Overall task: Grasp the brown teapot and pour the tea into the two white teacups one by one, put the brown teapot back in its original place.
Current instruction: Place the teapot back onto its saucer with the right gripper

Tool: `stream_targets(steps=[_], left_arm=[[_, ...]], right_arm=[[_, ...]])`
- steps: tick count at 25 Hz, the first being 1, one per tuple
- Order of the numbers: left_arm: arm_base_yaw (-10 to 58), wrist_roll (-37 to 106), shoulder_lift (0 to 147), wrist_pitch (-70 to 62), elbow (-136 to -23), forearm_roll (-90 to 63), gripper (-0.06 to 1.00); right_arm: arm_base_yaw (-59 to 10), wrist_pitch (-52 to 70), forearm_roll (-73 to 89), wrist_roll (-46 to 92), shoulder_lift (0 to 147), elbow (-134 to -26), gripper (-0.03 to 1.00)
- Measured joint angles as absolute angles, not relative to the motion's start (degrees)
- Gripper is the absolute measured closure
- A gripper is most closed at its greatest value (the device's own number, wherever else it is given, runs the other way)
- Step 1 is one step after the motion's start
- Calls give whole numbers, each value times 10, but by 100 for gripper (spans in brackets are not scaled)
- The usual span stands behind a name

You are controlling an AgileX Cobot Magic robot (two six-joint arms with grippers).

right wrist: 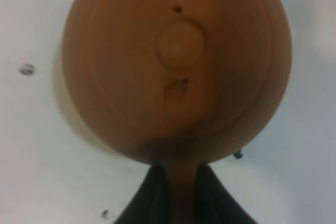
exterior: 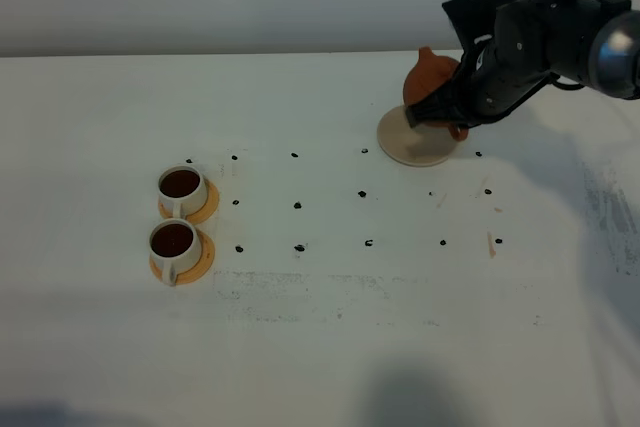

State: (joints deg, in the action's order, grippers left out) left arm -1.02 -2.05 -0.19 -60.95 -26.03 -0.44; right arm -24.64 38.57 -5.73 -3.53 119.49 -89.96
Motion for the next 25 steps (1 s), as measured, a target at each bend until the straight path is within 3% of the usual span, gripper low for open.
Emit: stream_targets(steps=[25], left_arm=[[-10,-20,-1,-609,-260,-4,38]], right_arm=[[-271,375,-57,-35,1227,-906,87]])
